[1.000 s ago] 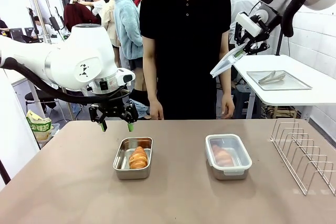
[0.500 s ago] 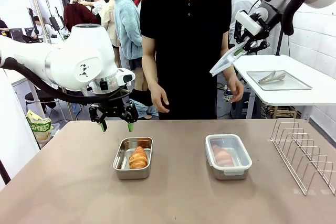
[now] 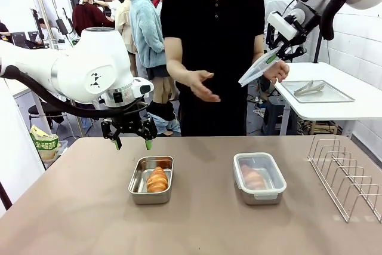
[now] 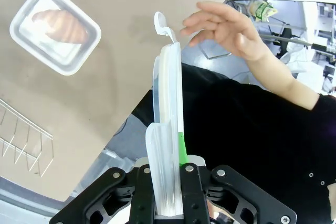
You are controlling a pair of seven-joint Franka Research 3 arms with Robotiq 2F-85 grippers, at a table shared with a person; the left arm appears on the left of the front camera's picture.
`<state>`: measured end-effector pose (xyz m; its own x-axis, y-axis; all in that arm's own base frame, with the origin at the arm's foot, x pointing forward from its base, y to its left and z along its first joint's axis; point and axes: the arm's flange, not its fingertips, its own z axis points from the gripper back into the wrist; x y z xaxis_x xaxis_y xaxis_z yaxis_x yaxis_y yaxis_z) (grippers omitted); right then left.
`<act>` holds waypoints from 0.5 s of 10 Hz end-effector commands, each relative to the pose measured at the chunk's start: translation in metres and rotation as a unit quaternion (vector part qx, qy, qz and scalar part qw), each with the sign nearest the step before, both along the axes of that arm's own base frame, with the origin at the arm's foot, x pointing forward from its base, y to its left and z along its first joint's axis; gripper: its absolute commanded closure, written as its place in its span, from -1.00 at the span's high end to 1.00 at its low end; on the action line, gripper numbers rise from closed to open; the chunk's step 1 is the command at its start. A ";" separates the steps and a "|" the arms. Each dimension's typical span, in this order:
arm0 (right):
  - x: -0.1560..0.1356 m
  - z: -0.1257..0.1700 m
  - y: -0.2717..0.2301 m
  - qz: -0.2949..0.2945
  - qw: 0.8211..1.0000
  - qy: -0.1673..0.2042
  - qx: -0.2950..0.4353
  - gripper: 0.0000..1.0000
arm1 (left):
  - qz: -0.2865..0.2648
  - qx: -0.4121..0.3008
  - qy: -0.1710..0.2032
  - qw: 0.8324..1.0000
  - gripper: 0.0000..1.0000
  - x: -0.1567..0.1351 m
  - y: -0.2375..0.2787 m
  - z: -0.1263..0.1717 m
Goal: Place the bread in airtight containers.
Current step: Release when the human grabs the Airtight Container lid.
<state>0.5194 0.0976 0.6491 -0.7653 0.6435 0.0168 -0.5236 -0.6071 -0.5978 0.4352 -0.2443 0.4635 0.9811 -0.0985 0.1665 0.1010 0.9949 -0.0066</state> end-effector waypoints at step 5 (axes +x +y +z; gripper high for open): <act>-0.002 0.000 -0.001 0.002 1.000 -0.001 -0.002 -1.00 | 0.002 -0.001 -0.001 1.000 1.00 0.000 0.000 0.001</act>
<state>0.5194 0.0977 0.6491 -0.7654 0.6434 0.0167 -0.5235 -0.6072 -0.5978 0.4352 -0.2443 0.4635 0.9811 -0.0985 0.1665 0.1010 0.9949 -0.0066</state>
